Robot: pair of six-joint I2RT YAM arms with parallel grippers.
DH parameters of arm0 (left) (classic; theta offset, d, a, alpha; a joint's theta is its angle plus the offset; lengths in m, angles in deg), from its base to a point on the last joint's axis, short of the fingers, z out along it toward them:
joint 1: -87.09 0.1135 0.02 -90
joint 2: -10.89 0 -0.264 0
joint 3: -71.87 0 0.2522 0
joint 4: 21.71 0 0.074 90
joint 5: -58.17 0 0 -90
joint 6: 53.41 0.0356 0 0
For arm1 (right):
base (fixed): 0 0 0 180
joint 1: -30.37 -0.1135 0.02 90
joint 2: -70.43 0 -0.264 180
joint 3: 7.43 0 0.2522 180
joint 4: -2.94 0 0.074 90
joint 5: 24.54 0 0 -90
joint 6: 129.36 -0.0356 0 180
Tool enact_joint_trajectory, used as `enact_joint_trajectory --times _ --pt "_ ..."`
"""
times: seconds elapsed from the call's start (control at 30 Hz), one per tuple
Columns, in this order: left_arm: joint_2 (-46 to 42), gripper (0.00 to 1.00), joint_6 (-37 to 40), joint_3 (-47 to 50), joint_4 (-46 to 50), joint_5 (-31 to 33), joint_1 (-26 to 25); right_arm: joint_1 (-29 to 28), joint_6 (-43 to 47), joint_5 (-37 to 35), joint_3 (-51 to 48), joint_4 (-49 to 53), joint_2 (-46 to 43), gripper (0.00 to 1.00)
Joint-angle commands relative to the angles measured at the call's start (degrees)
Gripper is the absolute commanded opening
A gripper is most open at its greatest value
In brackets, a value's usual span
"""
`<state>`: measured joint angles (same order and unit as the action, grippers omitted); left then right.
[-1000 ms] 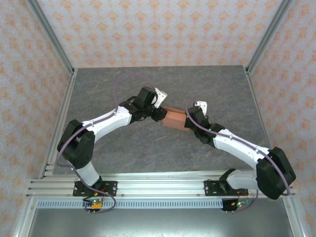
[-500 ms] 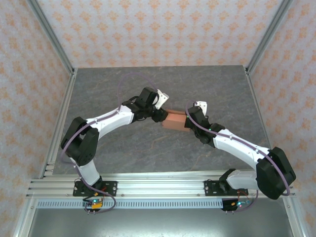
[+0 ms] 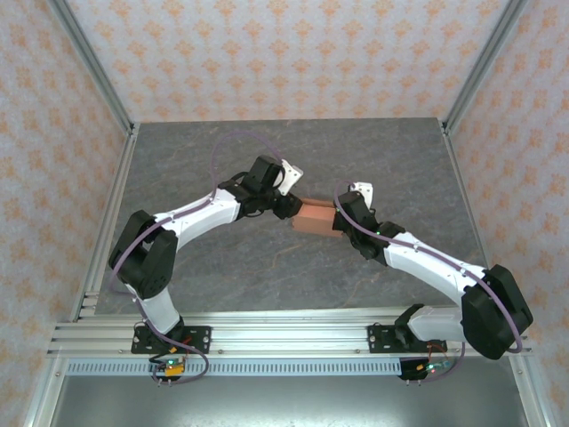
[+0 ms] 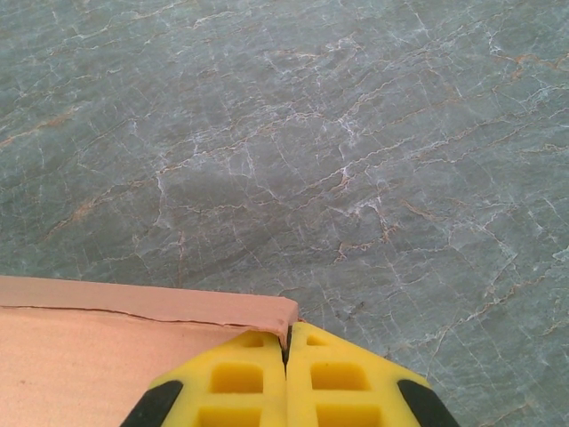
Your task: Fold the paper box
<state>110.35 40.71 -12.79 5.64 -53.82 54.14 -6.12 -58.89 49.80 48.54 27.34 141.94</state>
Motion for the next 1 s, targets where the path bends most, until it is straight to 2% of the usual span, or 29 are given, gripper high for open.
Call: enact_joint_trajectory --times 0.0,0.1,0.17,0.43,0.77,0.97 --pt "-2.38 0.31 -0.05 -1.25 1.49 0.45 0.34 -0.28 -0.51 -1.91 2.33 2.13 -0.05 0.04" --pt "-2.04 0.15 0.05 -1.88 2.5 -2.43 0.33 -0.25 -0.81 -2.38 2.65 2.76 0.27 0.04" --pt "-1.75 0.11 -0.38 -2.2 2.84 -3.44 0.25 -0.25 -0.93 -2.46 2.78 2.96 0.51 0.04" --pt "-1.19 0.08 -2.96 -3.53 4.09 -4.37 -0.84 -0.25 -1.56 -2.75 2.7 3.3 0.66 0.04" --pt "-0.74 0.08 -16.02 -3.08 1.74 -0.98 -3.04 -1.59 -2.88 -4.87 1.99 3.16 1.21 0.04" --pt "-0.66 0.09 -20.63 -2.28 0.96 0.95 -3.53 -2.8 -4.33 -5.3 1.78 2.62 2.41 0.04"
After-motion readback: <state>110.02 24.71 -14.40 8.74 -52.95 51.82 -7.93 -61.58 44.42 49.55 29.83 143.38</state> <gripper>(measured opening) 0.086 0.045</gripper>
